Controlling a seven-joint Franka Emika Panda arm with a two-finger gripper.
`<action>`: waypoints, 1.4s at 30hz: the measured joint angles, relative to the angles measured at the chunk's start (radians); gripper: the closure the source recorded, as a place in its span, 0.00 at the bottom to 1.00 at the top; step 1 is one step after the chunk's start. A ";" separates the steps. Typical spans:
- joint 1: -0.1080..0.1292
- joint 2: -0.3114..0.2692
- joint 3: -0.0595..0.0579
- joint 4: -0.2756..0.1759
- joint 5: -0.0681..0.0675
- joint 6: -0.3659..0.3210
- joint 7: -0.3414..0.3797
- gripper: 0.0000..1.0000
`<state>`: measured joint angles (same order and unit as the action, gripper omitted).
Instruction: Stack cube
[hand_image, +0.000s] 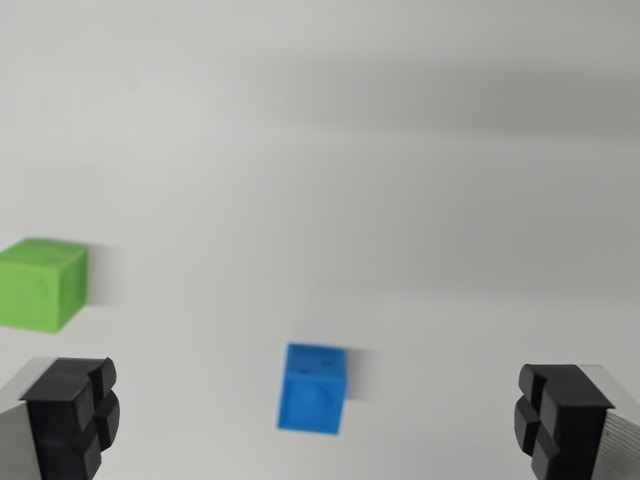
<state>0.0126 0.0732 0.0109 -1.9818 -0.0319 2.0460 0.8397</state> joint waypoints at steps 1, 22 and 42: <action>0.000 0.000 0.000 0.000 0.000 0.000 0.000 0.00; 0.000 -0.005 0.000 -0.020 0.000 0.010 0.000 0.00; 0.000 -0.060 0.000 -0.157 0.002 0.094 0.005 0.00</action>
<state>0.0126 0.0132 0.0109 -2.1391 -0.0303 2.1404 0.8450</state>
